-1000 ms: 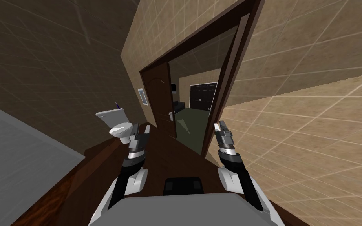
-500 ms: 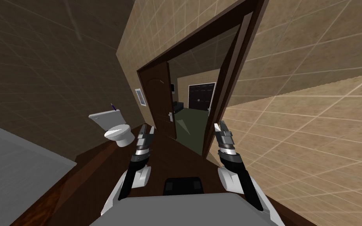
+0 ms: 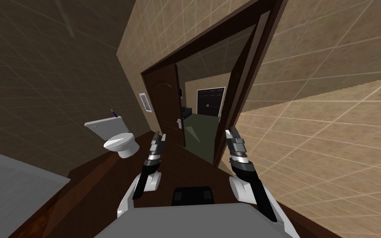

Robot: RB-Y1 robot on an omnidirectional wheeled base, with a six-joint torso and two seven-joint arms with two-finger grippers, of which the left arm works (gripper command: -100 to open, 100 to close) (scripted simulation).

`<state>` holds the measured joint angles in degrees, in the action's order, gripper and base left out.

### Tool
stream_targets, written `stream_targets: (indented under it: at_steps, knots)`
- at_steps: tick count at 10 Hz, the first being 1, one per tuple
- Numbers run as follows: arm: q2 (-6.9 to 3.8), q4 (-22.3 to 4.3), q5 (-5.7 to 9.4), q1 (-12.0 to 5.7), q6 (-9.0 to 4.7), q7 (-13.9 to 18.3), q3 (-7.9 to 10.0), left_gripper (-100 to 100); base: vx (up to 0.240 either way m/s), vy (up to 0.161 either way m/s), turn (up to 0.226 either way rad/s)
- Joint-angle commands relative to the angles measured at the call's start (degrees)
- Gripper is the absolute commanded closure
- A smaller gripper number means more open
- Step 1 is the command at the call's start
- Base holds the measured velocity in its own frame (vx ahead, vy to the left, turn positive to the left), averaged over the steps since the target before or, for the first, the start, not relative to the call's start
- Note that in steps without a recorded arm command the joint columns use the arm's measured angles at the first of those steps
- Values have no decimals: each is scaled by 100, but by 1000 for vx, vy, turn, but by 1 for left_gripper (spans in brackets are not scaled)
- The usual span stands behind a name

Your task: Push the door open

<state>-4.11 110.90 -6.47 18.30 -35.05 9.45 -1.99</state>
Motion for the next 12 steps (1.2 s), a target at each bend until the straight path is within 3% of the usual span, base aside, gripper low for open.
stream_targets:
  at_steps: [1,2,5,7,8,10,11,12]
  knots:
    - [-44,-286,-21,-183,11,65,-8,-100,69,103,-101]
    - [-78,-464,-33,-313,19,110,-8,-100,68,109,-98]
    - [-112,-762,-44,-442,27,154,-8,-100,36,58,-39]
    - [-180,-1165,-68,-706,43,245,-9,-100,54,67,-86]
    - [-180,-1210,-68,-706,43,245,-9,-100,37,77,-42]
    - [-248,-1601,-92,-981,60,340,-9,-100,52,77,-87]
    - [-248,-1677,-92,-981,60,340,-9,-100,38,69,-39]
    - [-282,-1882,-104,-1119,68,387,-10,-100,36,73,-46]
